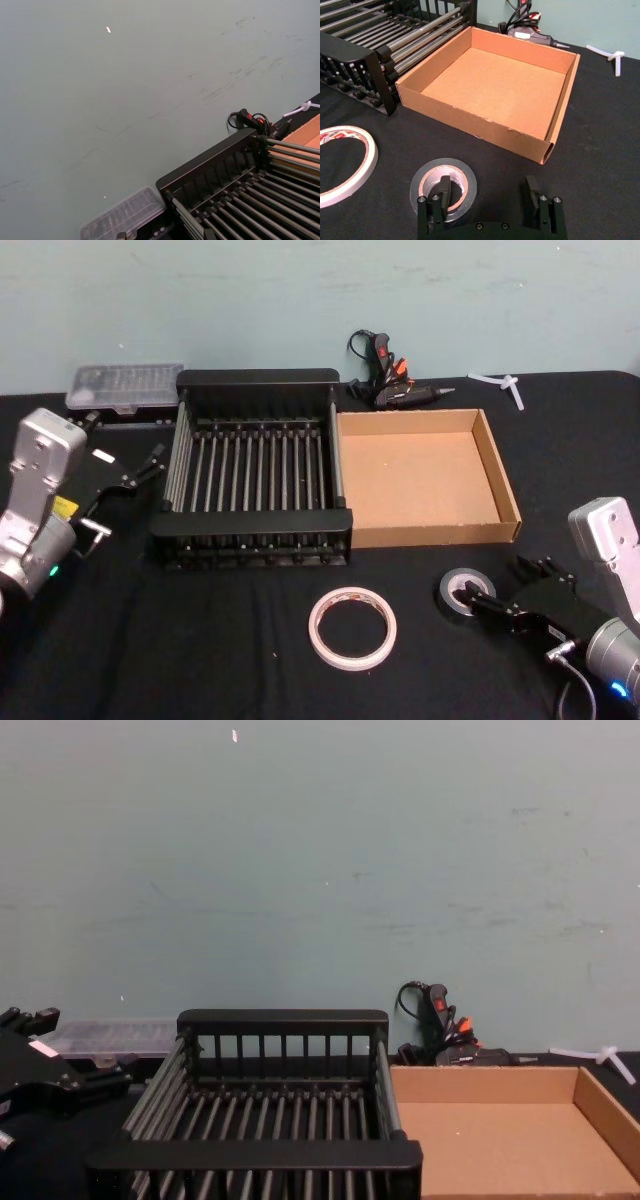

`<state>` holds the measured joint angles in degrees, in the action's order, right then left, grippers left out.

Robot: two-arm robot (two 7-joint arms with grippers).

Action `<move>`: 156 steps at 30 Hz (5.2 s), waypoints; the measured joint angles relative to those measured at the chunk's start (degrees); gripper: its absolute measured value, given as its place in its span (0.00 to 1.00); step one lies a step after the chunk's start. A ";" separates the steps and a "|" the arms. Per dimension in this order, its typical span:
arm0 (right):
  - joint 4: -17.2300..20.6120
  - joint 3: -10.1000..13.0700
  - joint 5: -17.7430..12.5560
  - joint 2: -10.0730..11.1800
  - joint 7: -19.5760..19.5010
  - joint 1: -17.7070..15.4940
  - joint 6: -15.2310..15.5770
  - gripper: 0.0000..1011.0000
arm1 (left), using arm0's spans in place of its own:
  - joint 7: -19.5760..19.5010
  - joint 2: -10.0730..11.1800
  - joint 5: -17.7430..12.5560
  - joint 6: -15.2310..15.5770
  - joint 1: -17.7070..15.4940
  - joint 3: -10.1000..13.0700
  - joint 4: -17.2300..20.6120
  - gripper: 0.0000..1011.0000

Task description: Pick up the white tape and place it into the black box , Pick up the silver tape and place it into the brown box.

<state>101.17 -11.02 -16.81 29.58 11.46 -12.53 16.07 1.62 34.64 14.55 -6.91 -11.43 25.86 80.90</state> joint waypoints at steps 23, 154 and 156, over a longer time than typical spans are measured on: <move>0.07 -0.08 -0.21 0.10 -0.08 0.00 -0.07 0.28 | 0.00 0.00 0.00 0.00 0.00 0.00 0.00 0.99; -29.66 -4.19 12.27 -16.29 2.12 31.53 -4.80 0.62 | 0.00 0.00 0.00 0.00 0.00 0.00 0.00 0.99; -29.64 -4.19 12.25 -16.29 2.12 31.51 -4.81 0.70 | 0.00 0.00 0.00 0.00 0.00 0.00 0.00 0.99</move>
<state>71.53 -15.21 -4.55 13.29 13.58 18.98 11.26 1.62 34.65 14.55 -6.91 -11.43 25.86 80.90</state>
